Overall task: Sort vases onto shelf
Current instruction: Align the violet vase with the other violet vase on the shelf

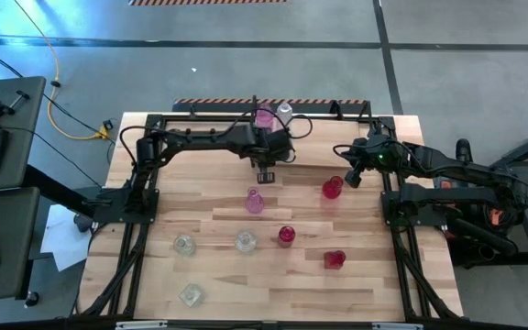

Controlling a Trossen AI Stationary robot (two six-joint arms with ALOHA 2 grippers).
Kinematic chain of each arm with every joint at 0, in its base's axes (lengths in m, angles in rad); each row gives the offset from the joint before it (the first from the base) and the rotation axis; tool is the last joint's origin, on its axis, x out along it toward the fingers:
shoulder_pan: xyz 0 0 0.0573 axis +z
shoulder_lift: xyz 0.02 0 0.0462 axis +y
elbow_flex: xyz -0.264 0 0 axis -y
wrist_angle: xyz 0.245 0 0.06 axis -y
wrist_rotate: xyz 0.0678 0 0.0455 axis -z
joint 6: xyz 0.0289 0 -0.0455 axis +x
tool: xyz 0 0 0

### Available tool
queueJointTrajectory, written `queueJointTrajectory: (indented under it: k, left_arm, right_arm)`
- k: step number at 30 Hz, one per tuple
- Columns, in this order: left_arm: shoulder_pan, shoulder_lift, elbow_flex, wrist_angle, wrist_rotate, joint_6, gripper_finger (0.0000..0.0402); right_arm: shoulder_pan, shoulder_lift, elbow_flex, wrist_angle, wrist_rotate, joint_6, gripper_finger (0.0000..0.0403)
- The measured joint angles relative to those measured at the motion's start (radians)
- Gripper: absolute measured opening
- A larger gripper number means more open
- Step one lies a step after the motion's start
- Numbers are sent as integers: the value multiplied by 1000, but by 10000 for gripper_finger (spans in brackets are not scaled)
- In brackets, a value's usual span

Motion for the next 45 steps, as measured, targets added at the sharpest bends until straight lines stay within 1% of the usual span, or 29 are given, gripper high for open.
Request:
queueJointTrajectory:
  k: [3, 5, 9, 11, 13, 16, 19, 22, 25, 29, 33, 36, 39, 42, 45]
  left_arm:
    - [-14, -13, 30, 9, 11, 28, 0]
    - [-28, -35, 51, 49, 12, 46, 0]
    - [-34, -105, 90, 90, 16, 65, 0]
    - [-24, -150, 94, 85, 5, 60, 0]
    - [-13, -201, 94, 77, -2, 45, 0]
    - [11, -286, 88, 55, -4, 19, 0]
    - [38, -373, 30, 45, -2, -3, 0]
    - [66, -462, -85, 55, 0, -48, 0]
    - [85, -555, -255, 112, -1, -94, 0]
    - [91, -667, -516, 282, 0, -150, 0]
    - [87, -773, -750, 480, 9, -225, 0]
    - [87, -848, -907, 680, 3, -284, 0]
    - [87, -904, -1045, 912, 1, -288, 0]
    - [89, -928, -1135, 1056, -1, -289, 0]
    - [89, -937, -1179, 1102, -11, -289, 0]
  right_arm:
    - [0, 0, 0, 1, -39, 15, 0]
    - [0, 0, 0, 6, -60, 15, 0]
    - [0, 0, 0, 17, -75, 15, 0]
    - [0, 0, 0, 31, -96, 15, 0]
    - [0, 1, 0, 76, -142, 15, 0]
    - [18, 19, 0, 212, -225, 17, 0]
    - [64, 72, 0, 333, -263, 16, 0]
    - [119, 168, 0, 408, -263, 18, 0]
    - [172, 298, 0, 509, -266, 23, 0]
    - [224, 465, 2, 690, -267, 22, 0]
    - [236, 597, 61, 749, -267, 22, 0]
    - [236, 695, 152, 695, -275, 21, 0]
    - [235, 800, 304, 557, -290, -21, 0]
    - [231, 898, 477, 381, -275, -97, 0]
    - [213, 976, 623, 269, -264, -162, 0]
